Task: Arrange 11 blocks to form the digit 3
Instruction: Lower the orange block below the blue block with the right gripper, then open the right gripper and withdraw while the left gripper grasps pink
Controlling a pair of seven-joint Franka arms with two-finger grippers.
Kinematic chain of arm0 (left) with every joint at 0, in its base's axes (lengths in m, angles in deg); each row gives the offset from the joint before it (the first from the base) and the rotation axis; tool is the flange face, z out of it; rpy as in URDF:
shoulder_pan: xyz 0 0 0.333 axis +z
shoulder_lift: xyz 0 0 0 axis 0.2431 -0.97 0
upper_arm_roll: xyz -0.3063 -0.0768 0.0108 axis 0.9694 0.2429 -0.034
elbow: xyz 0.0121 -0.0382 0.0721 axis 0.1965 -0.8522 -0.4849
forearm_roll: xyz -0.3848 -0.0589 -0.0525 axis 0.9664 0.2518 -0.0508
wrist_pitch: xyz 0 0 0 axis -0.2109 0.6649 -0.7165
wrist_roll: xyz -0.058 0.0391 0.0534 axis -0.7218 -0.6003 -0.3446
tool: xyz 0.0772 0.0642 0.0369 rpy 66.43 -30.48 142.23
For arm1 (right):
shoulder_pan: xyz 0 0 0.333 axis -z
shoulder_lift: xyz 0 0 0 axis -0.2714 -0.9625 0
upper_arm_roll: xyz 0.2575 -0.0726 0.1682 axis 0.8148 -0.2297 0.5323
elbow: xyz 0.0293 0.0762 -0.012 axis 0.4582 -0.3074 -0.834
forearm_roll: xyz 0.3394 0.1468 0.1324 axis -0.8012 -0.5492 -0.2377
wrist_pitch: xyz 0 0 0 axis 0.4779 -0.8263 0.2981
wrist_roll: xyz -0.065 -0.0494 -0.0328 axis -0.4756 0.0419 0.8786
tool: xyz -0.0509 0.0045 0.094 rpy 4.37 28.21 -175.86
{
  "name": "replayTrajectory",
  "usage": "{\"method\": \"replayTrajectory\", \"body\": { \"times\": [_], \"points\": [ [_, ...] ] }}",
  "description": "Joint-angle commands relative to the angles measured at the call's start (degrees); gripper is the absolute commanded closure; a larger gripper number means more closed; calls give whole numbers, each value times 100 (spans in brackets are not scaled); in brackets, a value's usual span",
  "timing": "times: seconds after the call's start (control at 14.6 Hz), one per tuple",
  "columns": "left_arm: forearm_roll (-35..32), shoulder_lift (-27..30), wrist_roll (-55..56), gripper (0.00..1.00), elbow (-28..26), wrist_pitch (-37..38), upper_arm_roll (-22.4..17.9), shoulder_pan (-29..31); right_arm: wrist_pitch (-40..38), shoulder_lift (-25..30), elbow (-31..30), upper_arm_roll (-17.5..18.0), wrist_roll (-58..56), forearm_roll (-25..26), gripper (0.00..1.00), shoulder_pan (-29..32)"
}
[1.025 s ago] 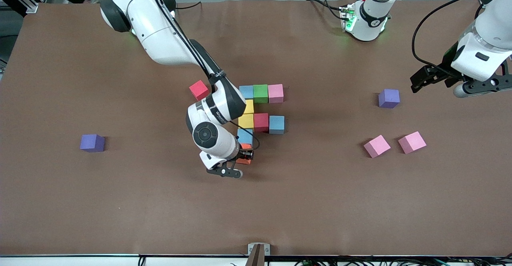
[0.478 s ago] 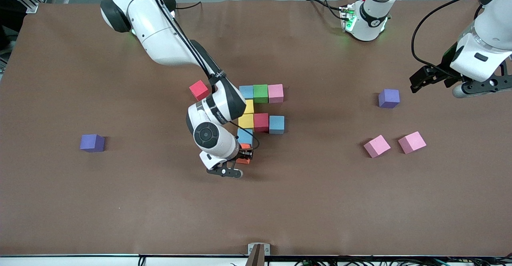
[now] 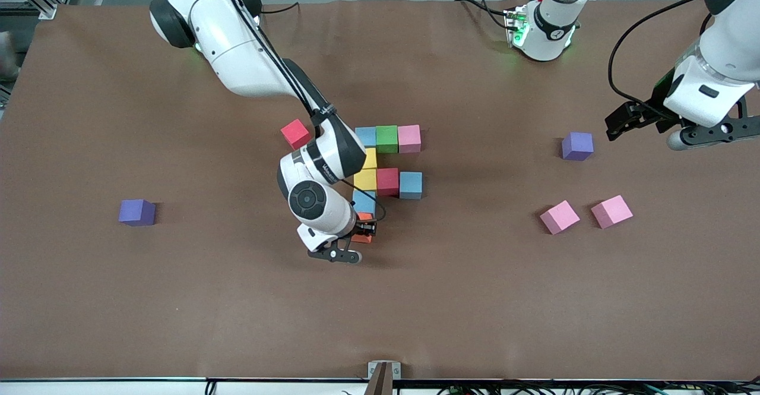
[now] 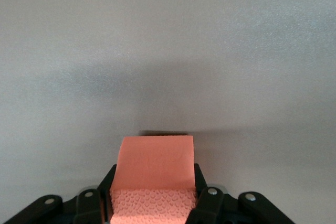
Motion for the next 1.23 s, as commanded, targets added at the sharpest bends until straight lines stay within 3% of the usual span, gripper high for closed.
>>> {"method": "replayTrajectory", "body": {
  "times": [0.0, 0.07, 0.34, 0.48, 0.82, 1.16],
  "points": [
    [11, -432, 22, 0, 15, -314, 37, -15, -19, -54, 74, -55, -11, 39, 40, -61],
    [11, -564, 57, 0, -63, -472, 54, -41, -1, -54, 74, -55, -11, 39, 0, -69],
    [-24, -863, 57, 0, -809, -1622, 63, -77, 25, -54, 74, -55, 33, 21, 0, -96],
    [-33, -1371, 57, 0, -995, -2210, 54, 2, 51, -54, 74, -55, 42, 3, 0, -104],
    [-51, -2128, 57, 0, -978, -2977, 19, 248, 8, -36, 74, -29, 51, -32, 0, -87],
    [-68, -2797, 416, 0, -943, -3557, -68, 380, -422, 358, 83, -11, 51, -67, 0, 1]
  ]
}}
